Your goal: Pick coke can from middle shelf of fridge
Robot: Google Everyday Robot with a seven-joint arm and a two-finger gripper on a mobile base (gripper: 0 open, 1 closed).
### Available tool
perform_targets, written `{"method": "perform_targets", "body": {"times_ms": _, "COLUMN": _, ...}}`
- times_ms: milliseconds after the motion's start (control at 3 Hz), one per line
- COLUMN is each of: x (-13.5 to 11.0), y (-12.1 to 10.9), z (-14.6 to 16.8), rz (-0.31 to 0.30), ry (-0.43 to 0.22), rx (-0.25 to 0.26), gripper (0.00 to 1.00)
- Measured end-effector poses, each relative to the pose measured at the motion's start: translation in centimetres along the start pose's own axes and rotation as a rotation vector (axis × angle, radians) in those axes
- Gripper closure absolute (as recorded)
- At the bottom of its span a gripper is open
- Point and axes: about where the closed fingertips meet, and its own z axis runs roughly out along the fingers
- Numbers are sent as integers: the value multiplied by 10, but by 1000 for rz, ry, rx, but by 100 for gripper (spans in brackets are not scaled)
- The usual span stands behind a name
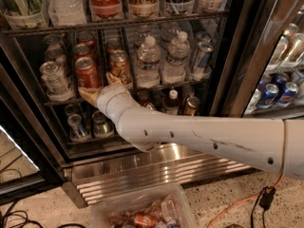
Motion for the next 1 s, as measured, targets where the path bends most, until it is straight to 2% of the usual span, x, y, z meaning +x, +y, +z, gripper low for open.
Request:
{"method": "perform_targets", "body": {"times_ms": 667, "x": -14, "y": -4, "z": 21, "rz": -8, "ry": -41, "rx": -9, "gripper": 27}}
{"method": "perform_targets", "body": {"times_ms": 1000, "x": -15, "y": -3, "z": 28, "rz": -3, "ry": -49, "rx": -16, "gripper": 45}}
